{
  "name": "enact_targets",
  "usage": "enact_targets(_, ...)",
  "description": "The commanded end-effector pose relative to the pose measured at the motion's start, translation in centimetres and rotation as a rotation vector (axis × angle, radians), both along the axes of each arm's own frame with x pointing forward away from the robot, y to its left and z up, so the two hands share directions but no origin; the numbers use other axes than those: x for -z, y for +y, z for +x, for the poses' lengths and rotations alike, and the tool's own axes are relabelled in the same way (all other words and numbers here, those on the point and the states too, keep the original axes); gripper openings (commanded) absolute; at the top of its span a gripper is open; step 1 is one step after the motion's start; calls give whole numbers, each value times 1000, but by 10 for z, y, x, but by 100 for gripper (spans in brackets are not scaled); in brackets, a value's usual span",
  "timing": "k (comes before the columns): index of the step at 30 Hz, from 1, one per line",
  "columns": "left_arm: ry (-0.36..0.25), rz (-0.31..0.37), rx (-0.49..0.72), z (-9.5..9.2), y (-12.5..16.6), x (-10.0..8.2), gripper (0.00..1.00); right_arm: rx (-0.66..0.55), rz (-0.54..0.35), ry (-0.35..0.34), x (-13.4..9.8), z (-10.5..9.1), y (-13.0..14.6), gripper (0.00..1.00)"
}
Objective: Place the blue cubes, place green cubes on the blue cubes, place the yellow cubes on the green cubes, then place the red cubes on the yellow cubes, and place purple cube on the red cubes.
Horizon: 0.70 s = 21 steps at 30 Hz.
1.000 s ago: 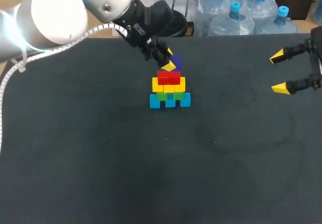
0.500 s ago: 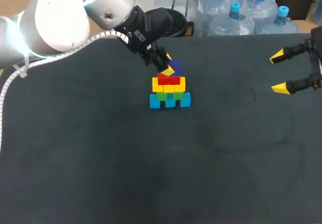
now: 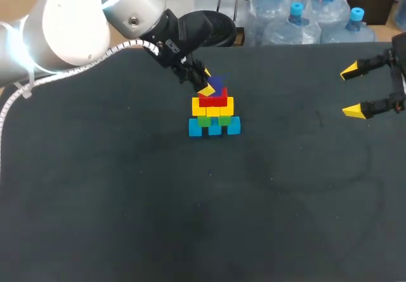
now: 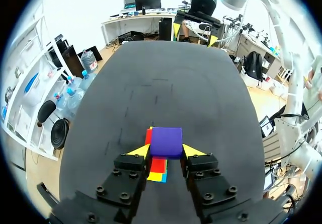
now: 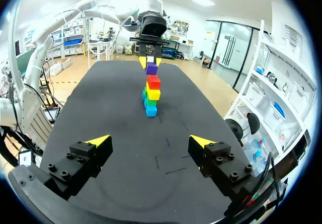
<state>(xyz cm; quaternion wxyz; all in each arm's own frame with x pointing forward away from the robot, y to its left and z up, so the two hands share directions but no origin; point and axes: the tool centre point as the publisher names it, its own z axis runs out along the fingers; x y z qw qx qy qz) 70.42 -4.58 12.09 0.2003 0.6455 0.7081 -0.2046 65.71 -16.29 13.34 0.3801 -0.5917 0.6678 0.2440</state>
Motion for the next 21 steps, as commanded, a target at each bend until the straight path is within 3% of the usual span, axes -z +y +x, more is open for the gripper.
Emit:
enact_targets(1, 6, 3, 4, 5, -1, 2, 0, 0, 1, -1, 0, 0, 0, 100)
enact_targets(21, 16, 1, 4, 9, 0, 4, 0, 0, 1, -1, 0, 0, 0, 100)
